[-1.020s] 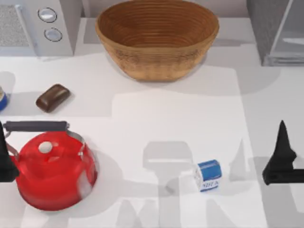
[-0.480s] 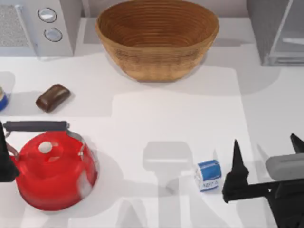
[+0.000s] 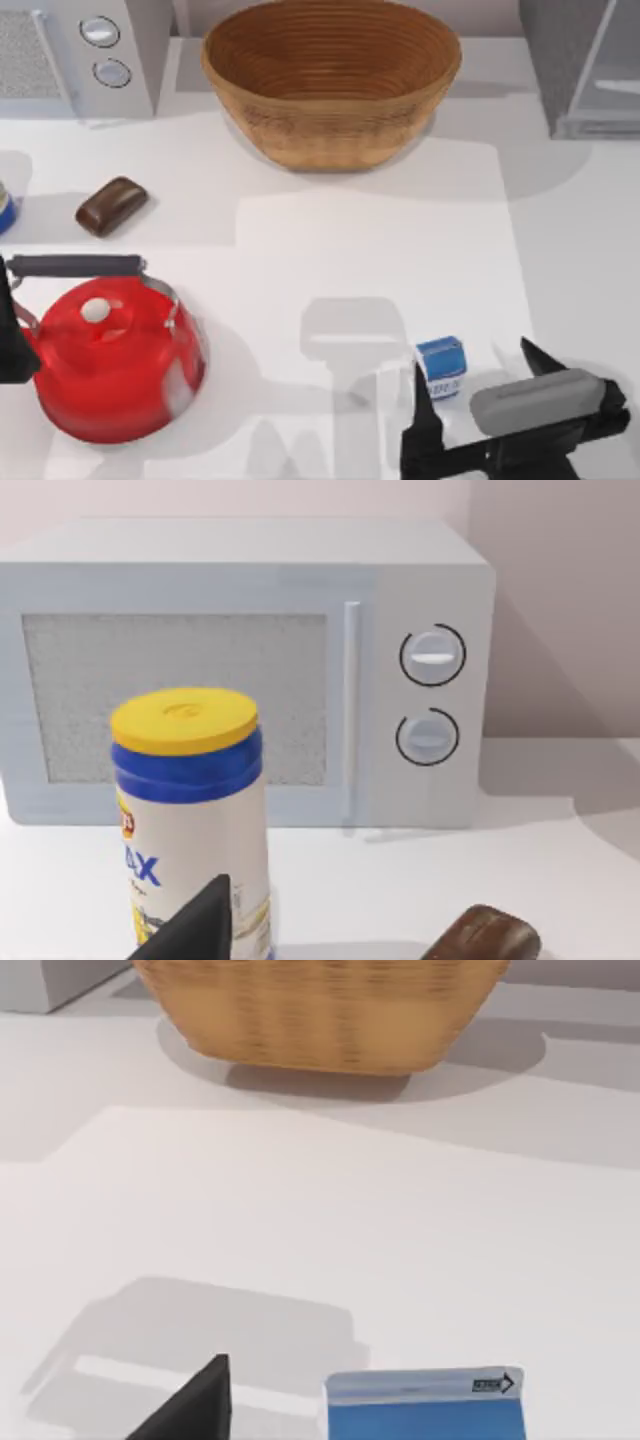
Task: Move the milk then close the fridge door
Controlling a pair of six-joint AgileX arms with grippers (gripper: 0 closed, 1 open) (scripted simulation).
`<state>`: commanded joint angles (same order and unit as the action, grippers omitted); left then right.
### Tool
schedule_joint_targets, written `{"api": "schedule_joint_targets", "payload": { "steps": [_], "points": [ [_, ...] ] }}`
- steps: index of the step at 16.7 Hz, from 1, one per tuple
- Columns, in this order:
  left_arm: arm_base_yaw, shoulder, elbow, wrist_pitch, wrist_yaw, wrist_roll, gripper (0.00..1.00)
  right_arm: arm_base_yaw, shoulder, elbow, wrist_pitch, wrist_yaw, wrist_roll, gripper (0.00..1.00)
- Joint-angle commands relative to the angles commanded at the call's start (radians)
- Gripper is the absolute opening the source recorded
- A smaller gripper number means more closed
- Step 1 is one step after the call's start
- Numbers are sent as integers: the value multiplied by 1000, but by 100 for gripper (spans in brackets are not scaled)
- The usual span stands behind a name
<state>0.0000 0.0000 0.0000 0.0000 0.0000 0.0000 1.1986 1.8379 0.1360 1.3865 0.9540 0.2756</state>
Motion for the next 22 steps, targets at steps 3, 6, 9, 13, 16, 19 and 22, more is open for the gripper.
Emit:
{"api": "schedule_joint_targets", "payload": {
  "steps": [3, 6, 9, 13, 16, 19, 22],
  "points": [
    [0, 0, 0, 0, 0, 0, 100, 21, 102, 11, 64, -7, 24, 100],
    [0, 0, 0, 0, 0, 0, 100, 25, 121, 9, 70, -11, 24, 100],
    [0, 0, 0, 0, 0, 0, 100, 20, 119, 7, 68, -11, 23, 100],
    [0, 0, 0, 0, 0, 0, 100, -32, 157, 46, 93, -65, -6, 100],
    [0, 0, 0, 0, 0, 0, 100, -102, 207, 92, 123, -130, -40, 100],
    [0, 0, 0, 0, 0, 0, 100, -128, 226, 109, 133, -154, -51, 100],
    [0, 0, 0, 0, 0, 0, 100, -128, 226, 109, 133, -154, -51, 92]
  ]
}}
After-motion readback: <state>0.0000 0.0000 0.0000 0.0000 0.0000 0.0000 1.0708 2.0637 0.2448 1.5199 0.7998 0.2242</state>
